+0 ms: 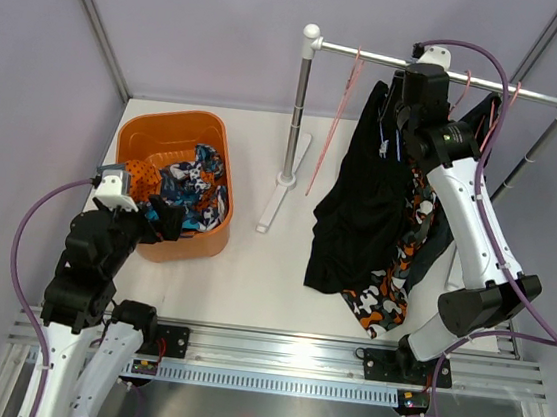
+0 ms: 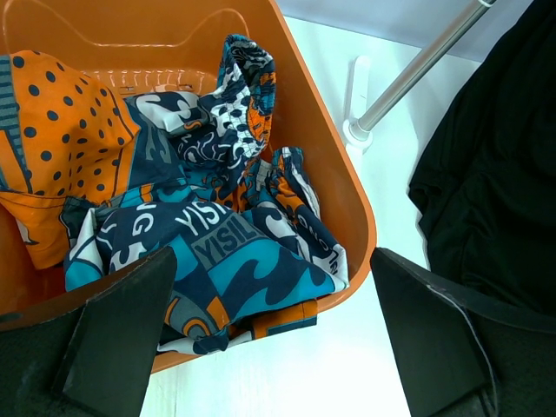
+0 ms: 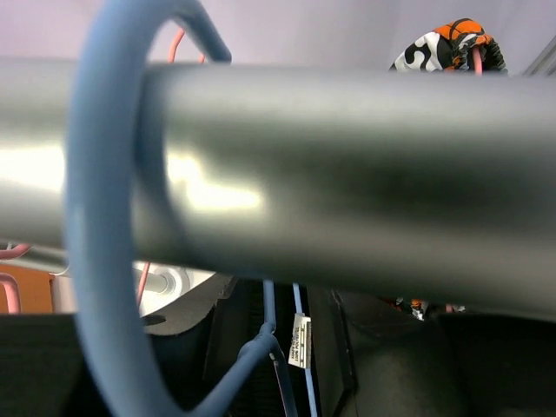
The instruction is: Remove the shorts from the hanger
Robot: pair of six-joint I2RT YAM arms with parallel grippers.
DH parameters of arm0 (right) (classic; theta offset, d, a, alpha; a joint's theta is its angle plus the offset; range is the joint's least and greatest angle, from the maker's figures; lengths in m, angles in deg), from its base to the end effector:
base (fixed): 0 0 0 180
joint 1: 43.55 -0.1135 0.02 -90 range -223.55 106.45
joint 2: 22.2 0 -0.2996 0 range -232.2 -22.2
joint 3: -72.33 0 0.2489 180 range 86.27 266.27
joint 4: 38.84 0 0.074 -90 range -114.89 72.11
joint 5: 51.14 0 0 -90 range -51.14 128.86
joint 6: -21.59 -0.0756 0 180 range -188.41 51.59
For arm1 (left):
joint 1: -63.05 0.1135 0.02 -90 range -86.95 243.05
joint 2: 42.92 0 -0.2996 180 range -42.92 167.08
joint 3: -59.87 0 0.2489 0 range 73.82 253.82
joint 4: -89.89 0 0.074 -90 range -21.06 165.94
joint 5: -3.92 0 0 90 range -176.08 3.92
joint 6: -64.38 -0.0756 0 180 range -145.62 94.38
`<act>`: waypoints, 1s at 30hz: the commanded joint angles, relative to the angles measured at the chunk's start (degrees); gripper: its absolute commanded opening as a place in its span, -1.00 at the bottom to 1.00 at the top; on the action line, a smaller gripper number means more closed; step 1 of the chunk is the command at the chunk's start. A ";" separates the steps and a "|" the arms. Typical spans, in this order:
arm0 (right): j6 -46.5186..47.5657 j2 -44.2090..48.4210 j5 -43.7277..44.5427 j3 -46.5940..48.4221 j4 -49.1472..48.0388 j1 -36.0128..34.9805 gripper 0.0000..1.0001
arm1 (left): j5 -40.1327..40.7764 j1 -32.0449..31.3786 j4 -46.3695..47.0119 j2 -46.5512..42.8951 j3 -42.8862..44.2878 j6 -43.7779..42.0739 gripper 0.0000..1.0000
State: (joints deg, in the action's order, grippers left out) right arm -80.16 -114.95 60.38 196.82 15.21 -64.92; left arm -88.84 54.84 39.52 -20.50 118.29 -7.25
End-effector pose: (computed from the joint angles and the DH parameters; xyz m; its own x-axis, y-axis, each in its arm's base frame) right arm 0.3636 0.1125 0.4889 -0.3508 0.0662 -0.9341 0.0495 0.9974 0.0521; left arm 0.0878 -0.0163 0.3370 -0.2926 -0.2758 -0.9156 0.1018 0.9431 -0.3166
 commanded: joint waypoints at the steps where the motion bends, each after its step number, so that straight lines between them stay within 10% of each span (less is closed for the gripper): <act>1: 0.32 1.26 1.24 1.08 -1.95 0.36 -0.25 | 0.74 -0.32 1.53 0.61 0.00 -0.97 0.98; 16: 0.76 4.15 2.13 0.20 -2.22 0.27 -1.00 | 0.83 -0.76 1.44 1.14 0.00 -0.97 0.98; 30: -1.52 14.69 -5.08 -0.85 5.78 0.18 -1.00 | 0.39 -0.93 1.62 1.84 -0.08 -0.97 0.98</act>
State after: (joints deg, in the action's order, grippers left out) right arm -80.46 -105.26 58.08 196.47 21.26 -64.87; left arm -88.80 54.23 39.50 -19.43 118.29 -7.27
